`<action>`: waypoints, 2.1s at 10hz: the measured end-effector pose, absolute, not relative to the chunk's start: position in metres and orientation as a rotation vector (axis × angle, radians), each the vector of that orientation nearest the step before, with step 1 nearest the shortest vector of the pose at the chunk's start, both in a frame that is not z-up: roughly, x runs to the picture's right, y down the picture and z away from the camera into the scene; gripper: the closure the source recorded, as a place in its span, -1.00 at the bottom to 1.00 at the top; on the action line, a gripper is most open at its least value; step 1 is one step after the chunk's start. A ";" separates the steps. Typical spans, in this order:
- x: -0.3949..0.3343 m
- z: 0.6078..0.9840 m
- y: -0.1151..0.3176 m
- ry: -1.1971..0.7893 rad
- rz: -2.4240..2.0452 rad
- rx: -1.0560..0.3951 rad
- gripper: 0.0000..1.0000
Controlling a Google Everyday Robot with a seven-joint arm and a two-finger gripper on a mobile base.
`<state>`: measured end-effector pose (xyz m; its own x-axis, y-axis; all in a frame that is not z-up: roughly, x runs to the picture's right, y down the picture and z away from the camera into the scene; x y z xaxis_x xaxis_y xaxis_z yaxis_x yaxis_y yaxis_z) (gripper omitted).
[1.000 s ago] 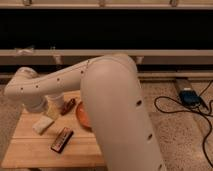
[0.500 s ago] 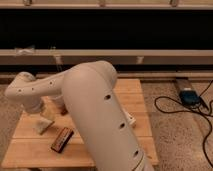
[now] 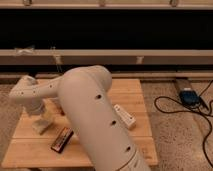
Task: Wipe the white sponge on the table
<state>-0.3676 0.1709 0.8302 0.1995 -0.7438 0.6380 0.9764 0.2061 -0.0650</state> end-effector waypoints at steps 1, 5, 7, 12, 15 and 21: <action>-0.368 0.834 0.174 -0.543 -1.280 -0.526 -0.60; -0.367 0.846 0.182 -0.549 -1.275 -0.546 -0.23; -0.364 0.848 0.181 -0.548 -1.268 -0.550 0.17; -0.353 0.843 0.172 -0.547 -1.247 -0.527 1.00; -0.340 0.841 0.164 -0.501 -1.237 -0.514 1.00; -0.300 0.847 0.164 -0.332 -1.255 -0.542 1.00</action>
